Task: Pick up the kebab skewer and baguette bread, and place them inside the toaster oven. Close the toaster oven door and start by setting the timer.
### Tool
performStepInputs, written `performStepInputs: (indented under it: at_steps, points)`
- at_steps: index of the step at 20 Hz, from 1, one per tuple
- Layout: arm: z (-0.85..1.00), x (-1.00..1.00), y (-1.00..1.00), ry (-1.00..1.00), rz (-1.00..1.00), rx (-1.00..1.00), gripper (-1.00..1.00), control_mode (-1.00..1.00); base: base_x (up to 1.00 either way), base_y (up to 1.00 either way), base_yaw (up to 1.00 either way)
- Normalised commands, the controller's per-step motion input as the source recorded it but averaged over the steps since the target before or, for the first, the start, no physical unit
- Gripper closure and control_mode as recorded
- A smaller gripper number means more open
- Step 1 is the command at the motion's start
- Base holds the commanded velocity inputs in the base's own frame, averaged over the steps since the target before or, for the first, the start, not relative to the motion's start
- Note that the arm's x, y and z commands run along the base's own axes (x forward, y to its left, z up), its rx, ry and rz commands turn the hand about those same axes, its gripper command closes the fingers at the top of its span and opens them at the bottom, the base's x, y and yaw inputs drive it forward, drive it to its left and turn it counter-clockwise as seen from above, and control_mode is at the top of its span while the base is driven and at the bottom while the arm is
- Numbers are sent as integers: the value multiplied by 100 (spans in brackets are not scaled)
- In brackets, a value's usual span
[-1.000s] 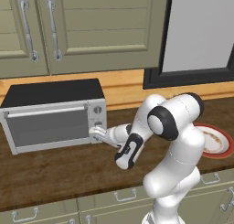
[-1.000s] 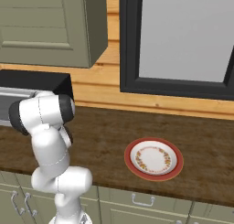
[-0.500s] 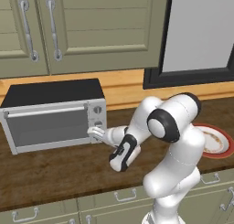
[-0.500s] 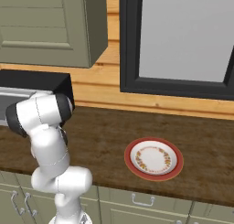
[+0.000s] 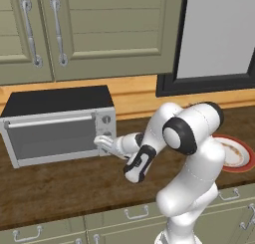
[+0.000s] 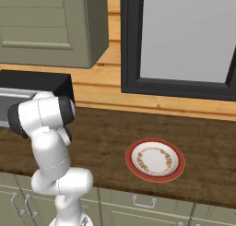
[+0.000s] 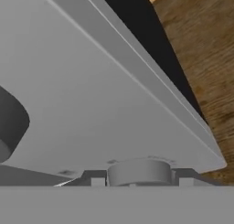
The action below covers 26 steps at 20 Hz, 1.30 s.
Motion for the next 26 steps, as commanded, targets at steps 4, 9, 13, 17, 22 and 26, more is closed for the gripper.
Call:
performStepInputs:
  at_steps: [4,9,13,17,22,26]
  points:
    - [-31,-26,-64,0,0,59,100,-100,0,0,0]
    - [-36,-34,-61,0,0,63,100,-100,0,0,0]
    - [-35,-33,-83,-1,7,69,100,-100,0,0,0]
    - [-28,-46,-100,-10,14,75,100,-100,0,0,0]
    - [-27,-52,-100,-11,14,72,100,-100,0,0,0]
    - [-39,-59,-100,-16,11,68,100,-100,0,0,0]
